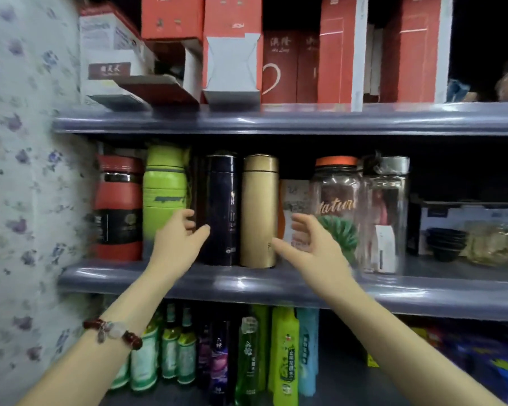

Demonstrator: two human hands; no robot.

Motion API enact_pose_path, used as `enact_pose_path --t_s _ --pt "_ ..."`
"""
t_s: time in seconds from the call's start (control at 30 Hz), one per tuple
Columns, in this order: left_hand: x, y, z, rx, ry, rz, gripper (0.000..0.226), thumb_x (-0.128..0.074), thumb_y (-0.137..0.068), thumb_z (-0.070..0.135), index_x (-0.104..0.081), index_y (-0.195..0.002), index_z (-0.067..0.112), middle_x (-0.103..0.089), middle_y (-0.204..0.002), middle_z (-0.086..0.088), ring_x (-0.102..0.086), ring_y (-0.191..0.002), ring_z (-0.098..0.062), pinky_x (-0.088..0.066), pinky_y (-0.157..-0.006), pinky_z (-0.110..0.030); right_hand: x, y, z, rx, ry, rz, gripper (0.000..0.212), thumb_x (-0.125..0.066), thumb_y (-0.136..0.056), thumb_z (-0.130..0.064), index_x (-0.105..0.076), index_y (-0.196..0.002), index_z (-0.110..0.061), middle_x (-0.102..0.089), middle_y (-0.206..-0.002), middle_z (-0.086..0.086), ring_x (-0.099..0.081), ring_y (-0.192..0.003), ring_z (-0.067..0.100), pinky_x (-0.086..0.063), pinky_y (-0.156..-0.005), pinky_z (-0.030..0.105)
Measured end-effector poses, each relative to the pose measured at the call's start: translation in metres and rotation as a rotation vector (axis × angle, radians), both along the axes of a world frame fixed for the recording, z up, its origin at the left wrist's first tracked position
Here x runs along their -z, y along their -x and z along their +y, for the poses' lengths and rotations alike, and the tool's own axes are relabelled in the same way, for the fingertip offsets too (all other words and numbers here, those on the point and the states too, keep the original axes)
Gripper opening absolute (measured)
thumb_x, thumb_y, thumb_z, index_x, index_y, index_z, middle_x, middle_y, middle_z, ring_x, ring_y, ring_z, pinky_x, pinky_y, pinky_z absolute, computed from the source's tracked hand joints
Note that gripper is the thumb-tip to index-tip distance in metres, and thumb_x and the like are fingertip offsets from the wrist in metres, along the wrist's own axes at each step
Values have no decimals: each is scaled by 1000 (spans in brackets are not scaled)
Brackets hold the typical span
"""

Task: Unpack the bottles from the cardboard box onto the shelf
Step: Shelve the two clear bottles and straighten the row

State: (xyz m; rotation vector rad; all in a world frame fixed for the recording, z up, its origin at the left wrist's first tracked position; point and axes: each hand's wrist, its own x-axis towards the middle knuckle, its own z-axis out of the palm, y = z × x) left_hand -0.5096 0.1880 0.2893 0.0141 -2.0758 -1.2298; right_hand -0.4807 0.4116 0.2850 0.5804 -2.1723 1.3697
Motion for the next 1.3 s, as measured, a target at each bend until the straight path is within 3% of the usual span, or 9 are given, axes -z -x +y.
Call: enact_pose_path --t_s 0.17,0.3,0.4,0.47,0.73,0.83,0.97,1.07,1.3 --pt "16 10 -15 182 115 -126 88 -71 -82 32 -18 -151 16 -39 -150 -11 -42 -135 -25 -39 -108 -37 -2 33 -31 68 -61 -229 88 -75 -81 -27 -22 -150 -13 -43 -147 4 -44 -132 20 -39 -105 32" --pt "6 20 -7 211 148 -174 101 -78 -73 44 -20 -149 12 -39 -150 -7 -41 -134 -24 -37 -104 -32 -13 45 -34 -6 -34 -319 81 -77 -79 -13 -27 -144 -16 -46 -115 -10 -49 -99 5 -44 -72 9" --pt "-1 29 0 216 70 -177 84 -84 -63 45 -38 -126 16 -54 -126 -2 -52 -116 -22 -41 -85 -27 -13 61 -39 -10 -31 -310 83 -83 -71 -14 -36 -140 -14 -61 -126 2 -62 -109 17 -54 -89 29" --pt "-2 35 5 191 54 -177 94 -87 -58 42 -36 -131 11 -54 -127 -6 -54 -115 -25 -42 -81 -27 -9 71 -40 52 -48 -286 94 -87 -59 -30 -40 -138 -16 -62 -127 6 -62 -113 23 -51 -98 42" --pt "-1 55 -9 218 52 -198 82 -91 -52 31 -49 -120 15 -64 -120 -3 -60 -109 -23 -49 -95 -36 -1 72 -55 258 -86 -158 84 -85 -69 -33 -40 -136 -10 -58 -125 7 -52 -101 18 -42 -82 26" --pt "-3 57 -14 269 58 -233 77 -90 -56 28 -49 -120 13 -63 -120 -3 -59 -107 -21 -47 -91 -31 -8 69 -48 172 -106 -227 93 -85 -69 -34 -33 -142 -9 -57 -129 4 -53 -105 16 -44 -86 26" --pt "-1 56 -13 357 25 -277 99 -87 -64 21 -28 -143 11 -50 -133 2 -48 -119 -17 -37 -98 -26 -15 70 -36 -52 -63 -338 75 -79 -74 -2 -34 -132 -15 -58 -117 -3 -55 -109 14 -49 -78 13" --pt "1 60 -13 343 36 -286 125 -91 -57 25 -10 -151 18 -38 -150 -4 -39 -135 -23 -33 -108 -32 -8 77 -38 -44 -26 -369 78 -80 -70 0 -39 -135 -11 -66 -113 3 -63 -106 21 -55 -88 32" --pt "-1 54 -19 397 70 -312 127 -92 -52 30 -13 -151 23 -41 -149 0 -39 -136 -21 -32 -112 -33 -5 67 -45 155 -87 -228 76 -86 -67 -22 -38 -126 -16 -61 -113 4 -58 -101 22 -51 -83 32"
